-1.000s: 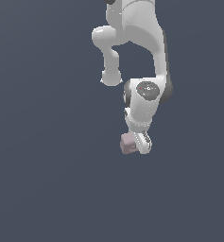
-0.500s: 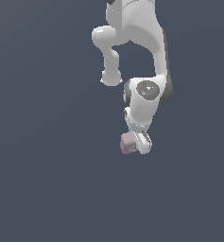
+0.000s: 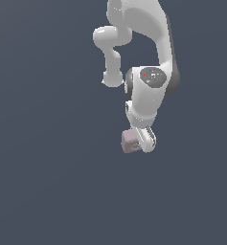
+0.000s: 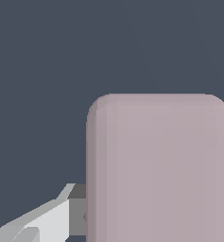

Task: Pick up the object and move it to a goal position.

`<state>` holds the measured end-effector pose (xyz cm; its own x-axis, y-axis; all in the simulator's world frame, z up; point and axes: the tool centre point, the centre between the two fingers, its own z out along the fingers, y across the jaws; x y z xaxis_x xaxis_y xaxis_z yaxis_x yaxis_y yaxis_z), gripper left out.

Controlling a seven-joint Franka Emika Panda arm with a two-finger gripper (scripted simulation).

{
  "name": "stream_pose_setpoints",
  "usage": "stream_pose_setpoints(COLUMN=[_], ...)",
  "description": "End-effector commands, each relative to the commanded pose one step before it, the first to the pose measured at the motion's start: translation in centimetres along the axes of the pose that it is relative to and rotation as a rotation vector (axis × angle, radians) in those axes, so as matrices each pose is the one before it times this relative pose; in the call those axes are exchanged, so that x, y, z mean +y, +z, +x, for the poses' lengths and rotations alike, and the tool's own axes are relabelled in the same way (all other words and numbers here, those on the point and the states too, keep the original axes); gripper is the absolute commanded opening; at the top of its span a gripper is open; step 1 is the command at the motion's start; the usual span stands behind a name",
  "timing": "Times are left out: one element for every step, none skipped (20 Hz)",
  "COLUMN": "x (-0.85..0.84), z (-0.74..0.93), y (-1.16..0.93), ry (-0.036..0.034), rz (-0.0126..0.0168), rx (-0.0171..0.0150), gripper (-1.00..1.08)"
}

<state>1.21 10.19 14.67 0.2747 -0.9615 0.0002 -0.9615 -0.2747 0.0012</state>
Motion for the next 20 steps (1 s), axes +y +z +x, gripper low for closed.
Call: stream_pose_setpoints(x=[-0.283, -0.123, -0.132, -0.141, -0.135, -0.129, -0.126, -0.123, -0.120, -0.115, -0.107, -0.108, -0.089, -0.079, -0.071, -0.062, -0.054, -0.050, -0.039, -0.032], z=[0.357, 0.152, 0.158, 0.177, 0.157, 0.146, 0.136, 0.125, 0.115, 0.105, 0.096, 0.051, 0.077, 0.067, 0.058, 0.049, 0.040, 0.009, 0.022, 0.013], y=[-2.218, -0.960, -0.998, -1.008, -0.984, -0.915, -0.845, -0.776, -0.709, -0.646, -0.586, -0.513, -0.469, -0.412, -0.354, -0.297, -0.240, -0.181, -0.126, -0.070], ry=[0.00037, 0.00000, 0.00000, 0.00036, 0.00000, 0.00000, 0.00000, 0.00000, 0.00000, 0.00000, 0.00000, -0.00063, 0.00000, 0.00000, 0.00000, 0.00000, 0.00000, -0.00052, 0.00000, 0.00000], rz=[0.00165, 0.00000, 0.00000, -0.00032, 0.00000, 0.00000, 0.00000, 0.00000, 0.00000, 0.00000, 0.00000, -0.00018, 0.00000, 0.00000, 0.00000, 0.00000, 0.00000, 0.00004, 0.00000, 0.00000], rx=[0.00025, 0.00000, 0.00000, 0.00049, 0.00000, 0.00000, 0.00000, 0.00000, 0.00000, 0.00000, 0.00000, -0.00022, 0.00000, 0.00000, 0.00000, 0.00000, 0.00000, -0.00045, 0.00000, 0.00000], gripper=[-1.00, -1.00, -1.00, -1.00, -1.00, -1.00, -1.00, -1.00, -1.00, -1.00, -1.00, -1.00, -1.00, -1.00, -1.00, -1.00, -1.00, -1.00, -1.00, -1.00])
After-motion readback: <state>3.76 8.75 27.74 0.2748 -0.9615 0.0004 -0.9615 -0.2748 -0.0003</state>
